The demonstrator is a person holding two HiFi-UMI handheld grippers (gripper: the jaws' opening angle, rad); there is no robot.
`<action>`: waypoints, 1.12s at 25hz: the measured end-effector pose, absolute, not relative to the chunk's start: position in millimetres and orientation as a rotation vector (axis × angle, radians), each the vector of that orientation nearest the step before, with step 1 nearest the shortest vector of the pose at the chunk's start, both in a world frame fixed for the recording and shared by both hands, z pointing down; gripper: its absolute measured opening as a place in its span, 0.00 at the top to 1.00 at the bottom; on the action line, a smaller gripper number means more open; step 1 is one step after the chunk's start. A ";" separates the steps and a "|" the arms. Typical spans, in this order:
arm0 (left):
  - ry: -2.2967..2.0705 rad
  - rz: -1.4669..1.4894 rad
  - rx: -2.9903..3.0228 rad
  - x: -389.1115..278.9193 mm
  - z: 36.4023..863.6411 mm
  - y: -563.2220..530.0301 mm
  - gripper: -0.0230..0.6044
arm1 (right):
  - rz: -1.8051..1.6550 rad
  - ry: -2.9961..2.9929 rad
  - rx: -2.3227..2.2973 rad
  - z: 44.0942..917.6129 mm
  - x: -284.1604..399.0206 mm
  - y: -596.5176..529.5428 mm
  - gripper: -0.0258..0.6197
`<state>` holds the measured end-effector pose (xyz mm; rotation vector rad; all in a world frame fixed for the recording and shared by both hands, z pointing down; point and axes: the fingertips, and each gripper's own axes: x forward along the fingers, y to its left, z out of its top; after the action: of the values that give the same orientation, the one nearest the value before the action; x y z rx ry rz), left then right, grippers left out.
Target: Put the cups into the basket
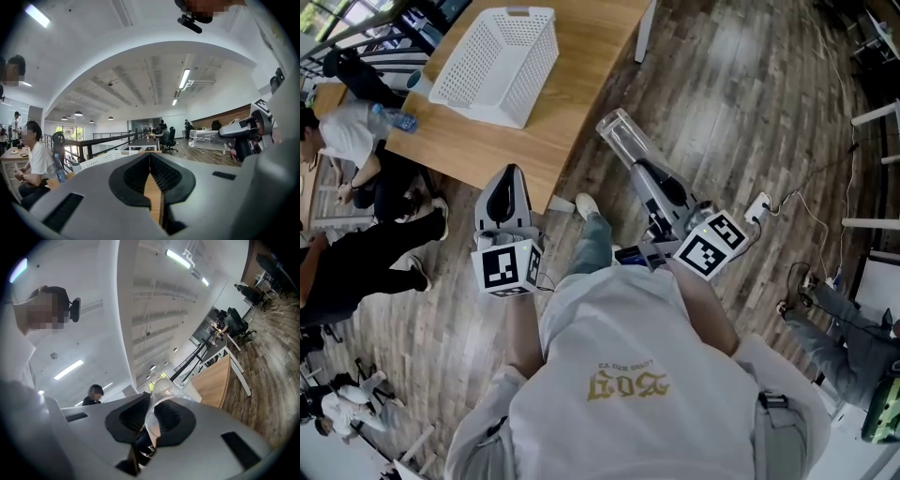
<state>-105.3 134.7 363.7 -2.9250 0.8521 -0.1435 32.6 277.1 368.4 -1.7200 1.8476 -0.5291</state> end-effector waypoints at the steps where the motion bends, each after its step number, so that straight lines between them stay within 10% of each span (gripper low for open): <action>1: 0.853 -0.135 -2.922 -100.5 362.5 128.1 0.96 | -0.530 1.851 -1.717 369.3 36.9 270.4 0.90; 28: 0.994 -0.101 -2.921 -0.9 324.8 -137.9 0.96 | -0.639 2.041 -1.557 324.5 115.8 -29.9 0.90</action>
<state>-0.9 -137.9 324.8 -2.9214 0.9935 -0.1010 115.8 -29.9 324.5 -1.5574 2.0413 -0.6395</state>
